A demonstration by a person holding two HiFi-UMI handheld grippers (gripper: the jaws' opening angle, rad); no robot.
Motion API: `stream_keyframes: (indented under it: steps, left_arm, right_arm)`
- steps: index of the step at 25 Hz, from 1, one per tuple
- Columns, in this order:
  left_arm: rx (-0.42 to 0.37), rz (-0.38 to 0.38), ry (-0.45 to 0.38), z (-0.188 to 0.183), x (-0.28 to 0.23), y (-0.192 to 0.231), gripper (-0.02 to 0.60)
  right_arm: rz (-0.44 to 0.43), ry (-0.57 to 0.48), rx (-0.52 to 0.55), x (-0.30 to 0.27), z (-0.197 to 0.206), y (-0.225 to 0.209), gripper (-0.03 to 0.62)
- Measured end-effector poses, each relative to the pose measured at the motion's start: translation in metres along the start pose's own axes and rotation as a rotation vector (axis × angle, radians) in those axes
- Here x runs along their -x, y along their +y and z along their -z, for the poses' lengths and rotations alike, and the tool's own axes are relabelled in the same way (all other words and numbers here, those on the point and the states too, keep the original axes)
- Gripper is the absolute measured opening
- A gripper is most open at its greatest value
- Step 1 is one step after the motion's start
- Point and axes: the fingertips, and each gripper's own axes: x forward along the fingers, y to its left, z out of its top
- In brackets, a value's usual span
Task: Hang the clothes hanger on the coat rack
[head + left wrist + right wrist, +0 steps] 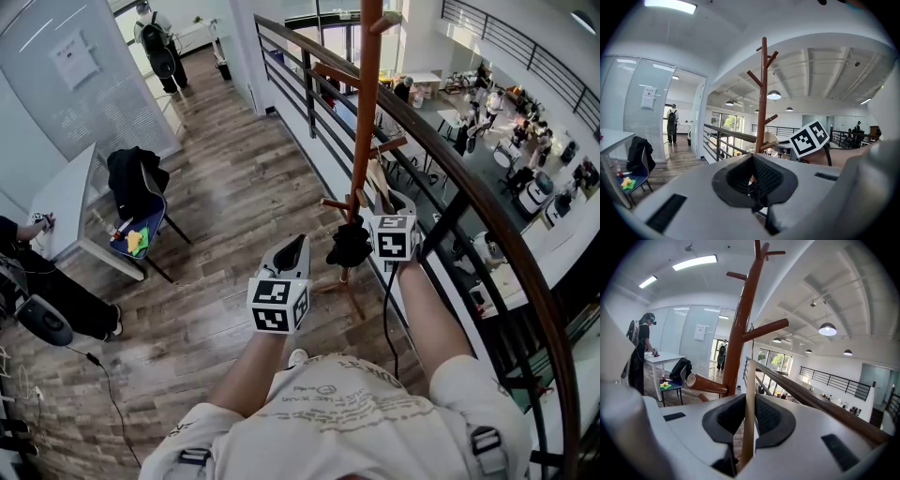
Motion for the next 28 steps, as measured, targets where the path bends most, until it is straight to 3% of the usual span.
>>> stream_keyframes:
  steps: [18,28]
  left_arm:
    - [0.002,-0.009,0.008,0.007,0.005,0.006,0.003]
    - [0.002,0.021,0.017,0.006,-0.003,0.000,0.003]
  right_arm:
    - [-0.043,0.009,0.007,-0.012,0.007,0.017,0.058]
    - [-0.092,-0.131,-0.066,0.012,-0.015,0.013,0.092]
